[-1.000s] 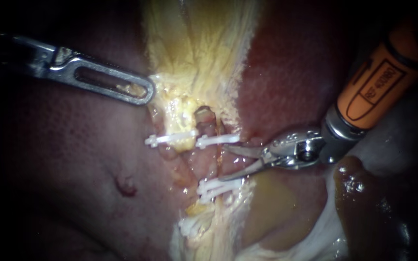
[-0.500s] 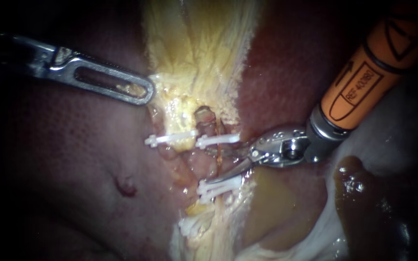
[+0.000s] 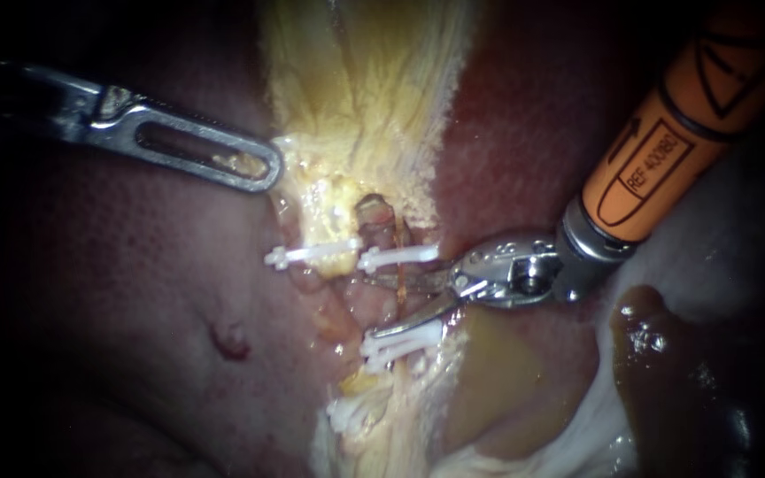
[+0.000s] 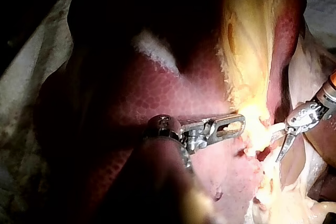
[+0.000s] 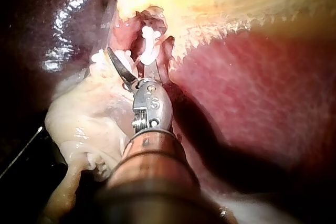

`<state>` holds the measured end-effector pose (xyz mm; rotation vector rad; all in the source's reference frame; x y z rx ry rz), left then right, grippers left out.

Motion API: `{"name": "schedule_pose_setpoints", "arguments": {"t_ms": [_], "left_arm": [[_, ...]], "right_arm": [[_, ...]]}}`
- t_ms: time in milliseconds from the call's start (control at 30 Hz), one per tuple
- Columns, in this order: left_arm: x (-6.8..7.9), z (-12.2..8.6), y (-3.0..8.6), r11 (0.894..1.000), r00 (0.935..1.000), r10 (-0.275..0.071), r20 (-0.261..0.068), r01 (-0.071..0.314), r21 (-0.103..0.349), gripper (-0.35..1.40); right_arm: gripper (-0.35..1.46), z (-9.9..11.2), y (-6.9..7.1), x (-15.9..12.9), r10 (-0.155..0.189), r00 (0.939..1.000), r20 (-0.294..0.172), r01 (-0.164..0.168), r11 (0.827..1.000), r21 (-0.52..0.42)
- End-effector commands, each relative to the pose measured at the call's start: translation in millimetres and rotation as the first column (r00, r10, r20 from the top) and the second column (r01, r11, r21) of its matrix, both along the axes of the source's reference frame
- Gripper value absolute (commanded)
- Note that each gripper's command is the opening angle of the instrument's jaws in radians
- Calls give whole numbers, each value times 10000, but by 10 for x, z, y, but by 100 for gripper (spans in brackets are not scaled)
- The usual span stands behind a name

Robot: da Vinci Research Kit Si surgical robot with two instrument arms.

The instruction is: Go to the cutting position right tube

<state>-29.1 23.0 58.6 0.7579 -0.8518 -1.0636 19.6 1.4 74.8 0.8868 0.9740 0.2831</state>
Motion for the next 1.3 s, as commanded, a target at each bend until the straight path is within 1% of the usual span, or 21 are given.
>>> {"name": "schedule_pose_setpoints", "arguments": {"t_ms": [33, 267, 433, 533, 667, 867, 1300], "left_arm": [[0, 1, 0, 10000, 10000, 3, 3, -3, 2, -35], [0, 2, 1, 10000, 10000, 4, 4, -4, 2, -35], [1, 3, 1, 10000, 10000, 5, 5, -5, 2, -35], [1, 3, 1, 10000, 10000, 5, 5, -5, 2, -35], [0, 3, 1, 10000, 10000, 2, 2, -2, 1, -35], [0, 4, 1, 10000, 10000, -2, -2, 2, -5, -35], [-1, 6, 1, 10000, 10000, 0, -1, 0, -7, -35]], "right_arm": [[141, -1, -1, 1, -37, 10000, -86, 37, 10000, 16], [141, -12, -8, 13, -131, 9975, -690, 145, 9997, 186], [138, -16, -11, 25, -362, 9954, -886, 382, 9991, 204], [136, -17, -10, 32, -383, 9947, -957, 407, 9989, 236], [136, -16, -9, 40, -332, 9948, -961, 358, 9991, 247], [136, -13, -8, 50, -140, 9958, -908, 165, 9995, 264], [138, -13, -9, 52, -70, 9947, -1027, 102, 9995, 311]]}}
